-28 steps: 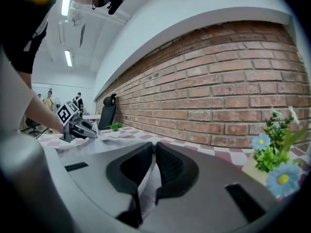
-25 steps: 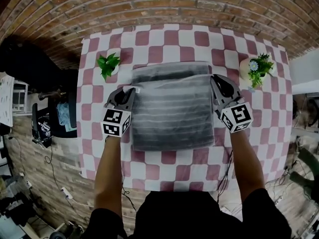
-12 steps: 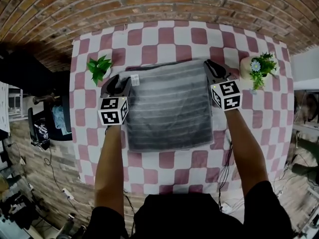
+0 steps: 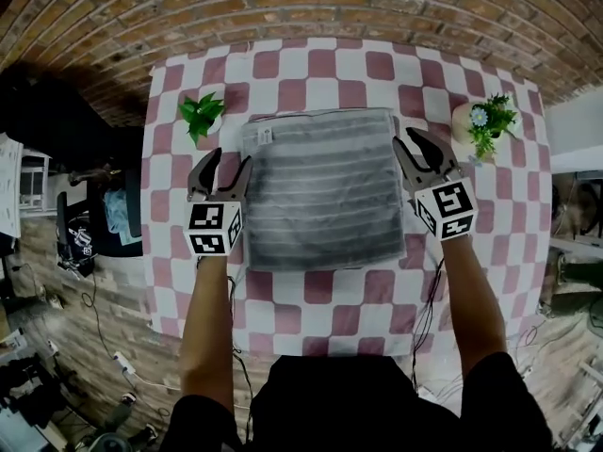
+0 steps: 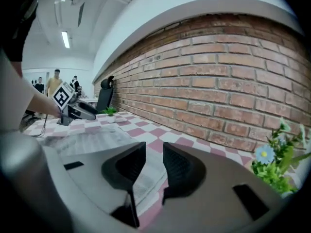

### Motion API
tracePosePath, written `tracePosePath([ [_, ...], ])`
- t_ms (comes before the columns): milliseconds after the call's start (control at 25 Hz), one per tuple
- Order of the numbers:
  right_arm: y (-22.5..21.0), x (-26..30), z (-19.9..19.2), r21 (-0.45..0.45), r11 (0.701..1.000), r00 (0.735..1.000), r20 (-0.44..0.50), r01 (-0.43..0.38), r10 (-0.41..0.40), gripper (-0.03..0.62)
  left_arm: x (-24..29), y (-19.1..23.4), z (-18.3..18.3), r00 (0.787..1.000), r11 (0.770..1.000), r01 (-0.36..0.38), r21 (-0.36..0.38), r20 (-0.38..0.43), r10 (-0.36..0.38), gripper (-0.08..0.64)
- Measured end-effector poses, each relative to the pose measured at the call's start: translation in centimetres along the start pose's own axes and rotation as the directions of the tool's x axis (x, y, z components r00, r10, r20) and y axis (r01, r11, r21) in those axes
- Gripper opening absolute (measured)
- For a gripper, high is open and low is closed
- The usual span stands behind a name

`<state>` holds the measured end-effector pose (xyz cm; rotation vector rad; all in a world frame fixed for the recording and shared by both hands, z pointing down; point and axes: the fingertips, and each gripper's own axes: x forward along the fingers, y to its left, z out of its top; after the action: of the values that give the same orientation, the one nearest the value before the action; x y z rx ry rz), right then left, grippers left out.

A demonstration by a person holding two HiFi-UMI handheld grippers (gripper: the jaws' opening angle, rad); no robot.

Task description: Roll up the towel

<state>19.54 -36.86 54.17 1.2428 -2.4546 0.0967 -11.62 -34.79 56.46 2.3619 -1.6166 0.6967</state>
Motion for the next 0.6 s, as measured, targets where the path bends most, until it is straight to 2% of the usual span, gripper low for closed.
tracePosePath([
  [160,3.5,-4.1,0.6,-0.013,0.996,0.996,-0.013,-0.090,0.090,0.135,-3.9,-2.2,-0.5,0.997,0.997,0.069,0.023,-0.019,-0.069,0.247],
  [280,5.7,-7.3,-0.7,0.016,0.992,0.990,-0.060,-0.125,0.126,0.172,-7.3,-4.1,-2.7,0.991,0.993,0.119,0.019,-0.065,-0.118,0.249],
  [440,8.3,-11.1,-3.8,0.060,0.989,0.978,-0.151,-0.136,0.143,0.193,-11.2,-6.6,-6.5,0.974,0.984,0.178,-0.020,-0.137,-0.179,0.253],
  [600,10.9,-14.1,-7.4,0.117,0.986,0.961,-0.234,-0.120,0.145,0.195,-14.7,-9.5,-11.2,0.945,0.971,0.233,-0.054,-0.224,-0.240,0.262],
])
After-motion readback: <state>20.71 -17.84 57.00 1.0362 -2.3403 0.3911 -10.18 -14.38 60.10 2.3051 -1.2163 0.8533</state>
